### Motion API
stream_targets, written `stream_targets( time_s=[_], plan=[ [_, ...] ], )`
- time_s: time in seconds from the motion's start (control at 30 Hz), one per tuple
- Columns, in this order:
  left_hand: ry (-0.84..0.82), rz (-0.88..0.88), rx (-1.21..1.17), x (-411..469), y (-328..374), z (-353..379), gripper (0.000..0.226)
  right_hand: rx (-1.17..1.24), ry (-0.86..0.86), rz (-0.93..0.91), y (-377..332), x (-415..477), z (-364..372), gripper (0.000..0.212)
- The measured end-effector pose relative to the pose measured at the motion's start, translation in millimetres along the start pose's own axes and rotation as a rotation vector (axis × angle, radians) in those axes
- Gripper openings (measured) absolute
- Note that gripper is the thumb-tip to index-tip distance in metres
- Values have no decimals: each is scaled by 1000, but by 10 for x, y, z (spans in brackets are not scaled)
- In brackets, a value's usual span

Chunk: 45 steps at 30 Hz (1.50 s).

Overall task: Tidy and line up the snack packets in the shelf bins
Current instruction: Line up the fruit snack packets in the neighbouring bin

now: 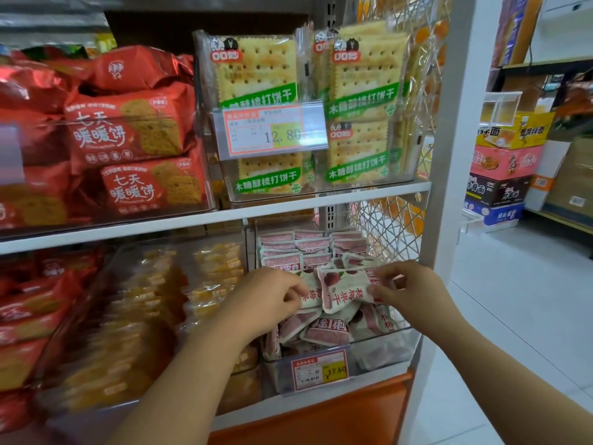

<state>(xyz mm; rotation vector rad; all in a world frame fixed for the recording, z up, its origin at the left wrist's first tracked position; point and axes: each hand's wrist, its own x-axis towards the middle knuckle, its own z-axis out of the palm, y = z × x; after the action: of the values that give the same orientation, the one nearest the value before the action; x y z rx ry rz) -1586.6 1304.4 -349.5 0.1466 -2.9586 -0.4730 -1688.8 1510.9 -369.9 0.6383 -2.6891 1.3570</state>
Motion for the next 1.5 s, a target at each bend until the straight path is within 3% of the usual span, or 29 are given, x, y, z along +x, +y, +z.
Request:
stream_targets(
  time_s=[0.1, 0.23, 0.37, 0.53, 0.6, 0.73, 0.9, 1.03, 1.13, 1.23, 1.33, 1.4, 1.5],
  plan=[
    [30, -74, -85, -12, -35, -64, 32, -35, -83, 23, -33, -4, 58, 65],
    [106, -95, 114, 31, -5, -7, 57, 72, -210, 70, -103, -42, 115, 87],
    [54, -113, 334, 125, 8, 131, 73, 94, -254, 91, -136, -65, 93, 79],
    [3, -202, 204, 197, 27, 136, 88, -7, -213, 55, -134, -64, 61, 65],
    [21, -197, 128, 193, 27, 122, 75, 33, -172, 53, -124, -51, 20, 59],
    [118, -163, -99, 146, -2, 36, 23, 118, -80, 33, -124, -32, -130, 45],
    [249, -197, -353, 81, -103, -141, 11, 367, -99, -16, -214, -98, -282, 43],
    [91, -148, -606, -1, -8, -163, 23, 323, -253, -109, -347, -181, -201, 22],
    [-116, -97, -692, -77, 161, -114, 21, 372, -228, -128, -404, -190, -105, 12],
    [-182, -102, -830, -118, 257, -56, 15, 463, -164, -98, -409, -173, -59, 9],
    [-138, -42, -777, -104, 296, 41, 34, 521, -110, -58, -369, -165, 1, 10],
    [-95, -22, -690, -96, 309, 76, 33, 520, -90, -54, -371, -167, 0, 15],
    [-109, -11, -634, -93, 281, 55, 37, 502, -173, -65, -374, -168, -108, 46]
  ],
)
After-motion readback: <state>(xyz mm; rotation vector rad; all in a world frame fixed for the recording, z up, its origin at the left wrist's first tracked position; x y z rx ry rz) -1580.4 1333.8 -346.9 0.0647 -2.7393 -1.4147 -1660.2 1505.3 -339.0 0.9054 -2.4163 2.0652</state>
